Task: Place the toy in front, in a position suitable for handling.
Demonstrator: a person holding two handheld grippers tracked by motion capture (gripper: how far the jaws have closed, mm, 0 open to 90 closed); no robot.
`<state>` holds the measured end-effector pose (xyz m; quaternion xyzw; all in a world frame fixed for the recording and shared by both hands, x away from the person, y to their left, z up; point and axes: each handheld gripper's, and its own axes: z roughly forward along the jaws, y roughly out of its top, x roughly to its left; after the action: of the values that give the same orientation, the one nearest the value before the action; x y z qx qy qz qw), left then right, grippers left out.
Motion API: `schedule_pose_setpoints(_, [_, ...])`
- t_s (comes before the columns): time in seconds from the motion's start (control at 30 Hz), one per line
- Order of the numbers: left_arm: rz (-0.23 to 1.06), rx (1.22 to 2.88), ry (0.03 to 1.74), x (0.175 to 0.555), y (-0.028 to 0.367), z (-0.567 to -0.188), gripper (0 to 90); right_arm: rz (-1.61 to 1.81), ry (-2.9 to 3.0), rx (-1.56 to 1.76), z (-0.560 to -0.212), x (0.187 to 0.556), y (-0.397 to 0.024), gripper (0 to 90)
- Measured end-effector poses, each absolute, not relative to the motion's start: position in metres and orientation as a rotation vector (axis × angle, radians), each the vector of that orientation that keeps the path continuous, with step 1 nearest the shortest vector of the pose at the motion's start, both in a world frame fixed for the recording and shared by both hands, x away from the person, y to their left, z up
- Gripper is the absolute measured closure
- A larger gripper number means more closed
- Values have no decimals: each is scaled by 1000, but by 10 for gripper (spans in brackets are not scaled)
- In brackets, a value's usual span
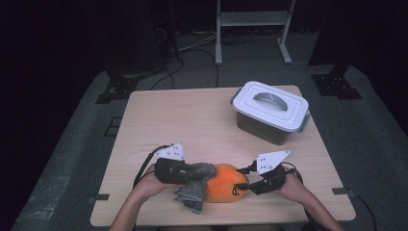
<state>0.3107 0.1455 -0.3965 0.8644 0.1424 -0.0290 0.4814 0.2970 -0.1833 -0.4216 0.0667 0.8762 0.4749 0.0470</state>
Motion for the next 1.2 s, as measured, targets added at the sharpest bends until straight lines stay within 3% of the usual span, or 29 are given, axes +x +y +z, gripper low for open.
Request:
schedule_pose_setpoints(0.17, [-74, 2127, 341, 308, 148, -400, 762, 1468, 2679, 303, -417, 300, -184, 322])
schedule_pose_setpoints(0.37, [-104, 2109, 329, 307, 147, -402, 761, 1475, 2727, 385, -420, 307, -179, 268])
schedule_pose_setpoints(0.5, [-84, 2112, 341, 309, 150, -399, 762, 1418, 2708, 335, -420, 304, -171, 464])
schedule_pose_setpoints(0.57, [-77, 2109, 346, 309, 152, -397, 762, 1420, 2687, 305, -418, 302, -171, 502])
schedule_pose_setpoints(0.8, [-19, 2121, 373, 312, 162, -387, 762, 1394, 2652, 215, -414, 297, -171, 510])
schedule_pose_setpoints(1.2, [-45, 2078, 306, 312, 143, -381, 761, 1399, 2614, 216, -408, 300, -159, 515])
